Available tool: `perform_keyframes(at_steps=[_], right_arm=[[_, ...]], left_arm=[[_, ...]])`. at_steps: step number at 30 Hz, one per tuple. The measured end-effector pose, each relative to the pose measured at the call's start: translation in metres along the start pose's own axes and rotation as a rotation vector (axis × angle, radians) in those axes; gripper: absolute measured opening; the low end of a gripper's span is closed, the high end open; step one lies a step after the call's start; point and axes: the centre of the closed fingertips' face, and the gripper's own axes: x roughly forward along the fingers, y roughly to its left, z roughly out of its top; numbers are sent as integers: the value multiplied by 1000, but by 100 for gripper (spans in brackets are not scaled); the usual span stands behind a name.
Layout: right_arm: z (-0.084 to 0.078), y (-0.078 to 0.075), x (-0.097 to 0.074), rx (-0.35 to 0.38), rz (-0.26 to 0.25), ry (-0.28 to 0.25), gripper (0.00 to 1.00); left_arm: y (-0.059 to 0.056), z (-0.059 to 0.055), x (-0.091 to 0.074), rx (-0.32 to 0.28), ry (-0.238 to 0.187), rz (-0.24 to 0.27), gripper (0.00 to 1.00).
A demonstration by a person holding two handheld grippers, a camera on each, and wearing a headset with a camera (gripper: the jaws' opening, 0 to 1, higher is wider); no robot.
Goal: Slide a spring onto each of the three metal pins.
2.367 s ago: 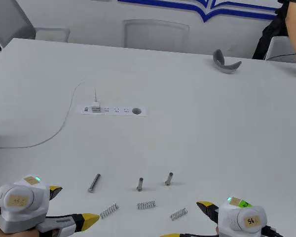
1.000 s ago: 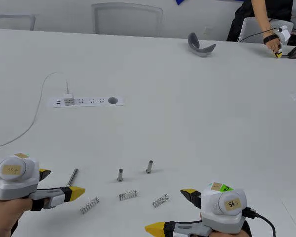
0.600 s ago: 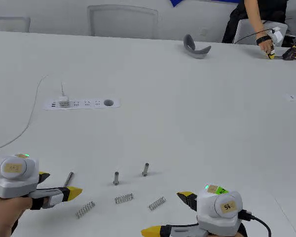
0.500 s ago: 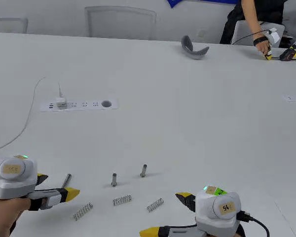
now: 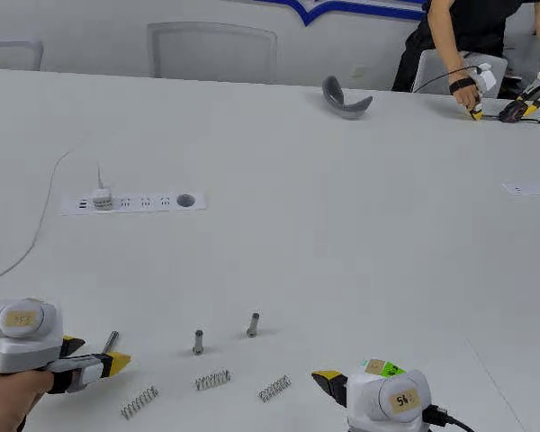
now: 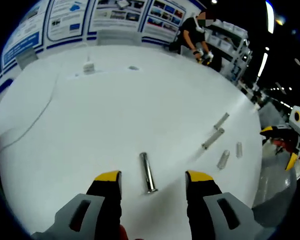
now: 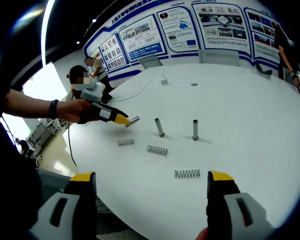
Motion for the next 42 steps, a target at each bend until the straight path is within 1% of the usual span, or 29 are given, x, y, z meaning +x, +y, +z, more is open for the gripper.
perform_keyframes(at_steps=[1, 6, 15, 19, 20, 21, 23, 24, 25, 26, 27, 29, 30, 31, 32, 36, 37, 38, 40, 41, 42], right_arm=[[-1, 0, 0, 1, 1, 2, 93], [-2, 0, 1, 8, 4, 4, 93], [-6, -1, 2, 20, 7, 14, 93], [-7, -3, 2, 29, 4, 14, 93], [-8, -3, 2, 32, 4, 13, 93], [-8, -4, 1, 36, 4, 13, 93], [-8, -4, 2, 38, 4, 14, 93], [-8, -4, 2, 39, 4, 15, 93], [-9, -4, 2, 40, 3, 17, 92], [-9, -4, 2, 40, 4, 17, 92], [-9, -4, 2, 41, 4, 17, 92], [-9, -3, 3, 43, 7, 18, 92], [-10, -2, 4, 42, 9, 21, 92], [-10, -1, 4, 40, 10, 22, 92], [-10, -1, 4, 39, 12, 23, 92], [-12, 0, 5, 38, 15, 27, 92], [-12, 0, 5, 38, 15, 28, 92], [-12, 0, 5, 39, 14, 28, 92], [-12, -1, 5, 39, 15, 27, 92], [-12, -1, 5, 39, 14, 27, 92], [-12, -1, 5, 40, 14, 26, 92]], left_arm=[[1, 0, 2, -3, -1, 3, 51], [2, 6, 7, -6, -12, 11, 44], [-1, 8, 20, 20, -7, 12, 33], [-2, 11, 25, 36, -11, 15, 30], [-4, 11, 24, 48, -7, 15, 29], [-4, 10, 24, 98, 13, 28, 28], [-8, 9, 23, 168, 28, 44, 27], [-12, 8, 23, 168, 34, 42, 26], [-12, 9, 23, 198, 35, 55, 26], [-12, 8, 21, 209, 44, 68, 24], [-10, 10, 21, 232, 43, 86, 21], [-9, 9, 20, 226, 49, 109, 16], [-6, 10, 19, 219, 51, 129, 14], [-8, 10, 20, 211, 48, 121, 13], [-7, 11, 19, 207, 47, 131, 12], [-11, 13, 22, 293, 66, 154, 12], [-13, 13, 23, 298, 66, 154, 12], [-12, 13, 25, 302, 70, 160, 11], [-11, 16, 25, 307, 65, 170, 11], [-13, 16, 26, 307, 65, 175, 10], [-13, 15, 26, 324, 70, 179, 9]])
